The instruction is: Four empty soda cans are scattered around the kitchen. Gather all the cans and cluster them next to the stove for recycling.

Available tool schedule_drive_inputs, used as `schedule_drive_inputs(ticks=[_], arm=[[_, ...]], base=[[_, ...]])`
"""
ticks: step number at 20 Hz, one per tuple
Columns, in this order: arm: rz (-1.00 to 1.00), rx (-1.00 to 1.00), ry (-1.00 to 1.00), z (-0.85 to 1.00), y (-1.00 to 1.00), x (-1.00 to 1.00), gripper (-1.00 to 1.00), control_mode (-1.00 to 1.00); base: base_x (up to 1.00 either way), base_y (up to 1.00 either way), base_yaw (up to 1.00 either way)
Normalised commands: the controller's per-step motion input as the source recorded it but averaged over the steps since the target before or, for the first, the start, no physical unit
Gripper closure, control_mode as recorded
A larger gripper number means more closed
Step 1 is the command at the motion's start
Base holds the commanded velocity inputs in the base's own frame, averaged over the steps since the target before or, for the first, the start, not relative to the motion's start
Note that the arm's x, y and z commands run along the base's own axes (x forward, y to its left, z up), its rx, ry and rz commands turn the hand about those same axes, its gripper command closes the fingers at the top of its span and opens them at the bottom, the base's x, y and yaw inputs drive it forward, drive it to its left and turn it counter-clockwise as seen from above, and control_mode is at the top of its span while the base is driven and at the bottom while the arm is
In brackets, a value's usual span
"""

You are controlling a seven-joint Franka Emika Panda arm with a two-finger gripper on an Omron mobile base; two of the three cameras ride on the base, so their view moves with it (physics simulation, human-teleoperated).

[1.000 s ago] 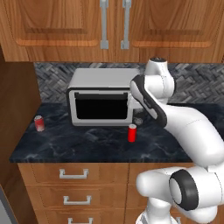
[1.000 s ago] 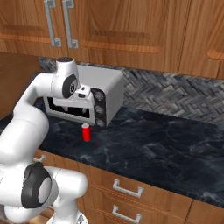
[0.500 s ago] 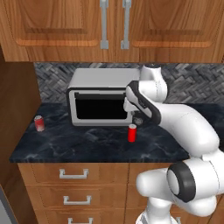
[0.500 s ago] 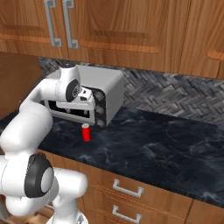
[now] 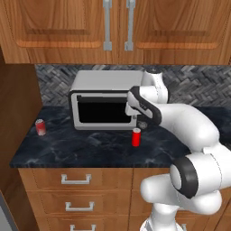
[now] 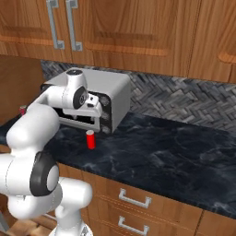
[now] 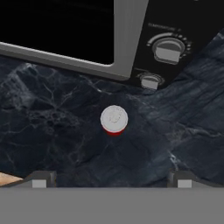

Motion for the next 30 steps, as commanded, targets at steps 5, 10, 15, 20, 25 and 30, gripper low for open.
schedule_drive_inputs(ticks=[5, 10, 15, 20, 25, 30], arm=[[0.00, 0.00, -0.06, -0.23, 0.00, 0.18, -1.00, -1.00], [0.00, 0.00, -0.07, -0.24, 0.00, 0.11, -1.00, -1.00], [-0.01, 0.00, 0.00, -0.23, 0.00, 0.01, -1.00, -1.00], [-0.03, 0.00, 0.00, -0.18, 0.00, 0.05, -1.00, -1.00], [-0.04, 0.00, 0.03, -0.24, 0.00, 0.01, -1.00, -1.00], [-0.04, 0.00, 0.04, -0.21, 0.00, 0.02, -1.00, -1.00]], base=[[0.00, 0.00, 0.00], [0.00, 0.00, 0.00], [0.00, 0.00, 0.00], [0.00, 0.00, 0.00], [0.00, 0.00, 0.00], [0.00, 0.00, 0.00]])
